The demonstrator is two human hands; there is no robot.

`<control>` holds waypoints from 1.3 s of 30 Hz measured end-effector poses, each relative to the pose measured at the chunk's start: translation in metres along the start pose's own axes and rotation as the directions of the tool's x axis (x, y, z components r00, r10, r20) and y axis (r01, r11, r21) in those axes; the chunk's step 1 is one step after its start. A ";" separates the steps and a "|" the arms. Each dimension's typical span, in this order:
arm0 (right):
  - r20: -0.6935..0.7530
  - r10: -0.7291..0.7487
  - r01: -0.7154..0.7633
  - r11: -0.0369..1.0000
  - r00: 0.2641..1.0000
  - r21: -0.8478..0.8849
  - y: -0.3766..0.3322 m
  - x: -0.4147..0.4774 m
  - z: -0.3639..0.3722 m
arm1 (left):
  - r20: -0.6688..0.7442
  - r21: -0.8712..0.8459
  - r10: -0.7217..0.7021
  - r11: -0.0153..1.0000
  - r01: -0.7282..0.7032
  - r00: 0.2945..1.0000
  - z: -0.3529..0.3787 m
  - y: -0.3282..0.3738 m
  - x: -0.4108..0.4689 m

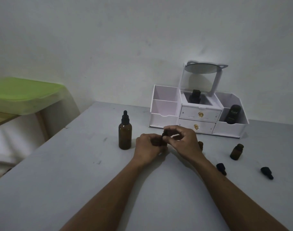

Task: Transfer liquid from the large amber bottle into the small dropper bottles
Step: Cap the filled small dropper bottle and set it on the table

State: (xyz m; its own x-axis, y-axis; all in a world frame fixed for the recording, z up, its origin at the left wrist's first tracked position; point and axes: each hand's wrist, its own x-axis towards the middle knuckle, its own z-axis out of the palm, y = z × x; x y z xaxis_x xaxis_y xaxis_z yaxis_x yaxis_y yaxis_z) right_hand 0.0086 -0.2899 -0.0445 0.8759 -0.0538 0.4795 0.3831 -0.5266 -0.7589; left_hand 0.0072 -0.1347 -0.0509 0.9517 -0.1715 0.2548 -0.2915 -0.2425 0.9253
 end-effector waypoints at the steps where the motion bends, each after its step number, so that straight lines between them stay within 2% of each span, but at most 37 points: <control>1: -0.006 0.014 -0.014 1.000 1.000 0.010 0.001 0.001 0.001 | 0.002 0.022 0.006 1.000 -0.007 1.000 0.000 -0.002 0.002; 4: -0.038 0.045 -0.043 0.998 0.998 0.040 0.001 0.001 0.005 | 0.008 0.052 0.012 0.999 -0.012 1.000 0.000 -0.004 0.004; 8: -0.028 -0.001 0.004 0.994 1.000 0.109 0.000 -0.003 0.005 | -0.002 0.013 0.014 1.000 -0.014 1.000 0.001 0.000 -0.001; 12: -0.060 -0.024 0.027 0.999 0.998 0.041 0.003 -0.002 0.007 | -0.001 0.024 0.019 1.000 -0.019 1.000 0.001 -0.001 0.000; 16: -0.090 -0.008 0.013 0.998 0.996 0.055 0.006 -0.002 0.011 | -0.004 0.062 0.028 0.998 -0.027 1.000 0.001 -0.002 0.001; 20: -0.077 -0.027 0.036 0.993 0.997 0.115 0.005 -0.007 0.013 | 0.003 -0.029 -0.011 1.000 0.011 1.000 0.004 0.002 -0.005; 24: -0.111 -0.047 0.054 0.997 0.993 0.056 0.006 -0.006 0.014 | -0.009 -0.026 -0.031 0.999 0.031 0.999 0.004 0.000 -0.002; 31: -0.122 -0.044 0.058 0.991 0.992 0.119 0.005 -0.007 0.016 | -0.004 -0.031 -0.023 0.999 0.023 1.000 0.006 -0.006 -0.001; 35: -0.136 -0.051 0.063 0.995 0.989 0.084 0.006 -0.006 0.015 | -0.008 0.015 0.015 1.000 -0.015 1.000 0.002 -0.005 0.002; 39: -0.141 -0.039 0.053 0.994 0.989 0.100 0.006 -0.006 0.017 | -0.016 -0.013 -0.006 1.000 0.006 1.000 0.005 -0.004 -0.002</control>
State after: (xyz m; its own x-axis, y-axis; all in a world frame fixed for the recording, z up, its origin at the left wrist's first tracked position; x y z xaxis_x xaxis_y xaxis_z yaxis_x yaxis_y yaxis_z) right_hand 0.0108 -0.2784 -0.0597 0.8100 -0.1527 0.5662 0.4568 -0.4409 -0.7726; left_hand 0.0057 -0.1387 -0.0563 0.9548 -0.1552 0.2534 -0.2844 -0.2306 0.9306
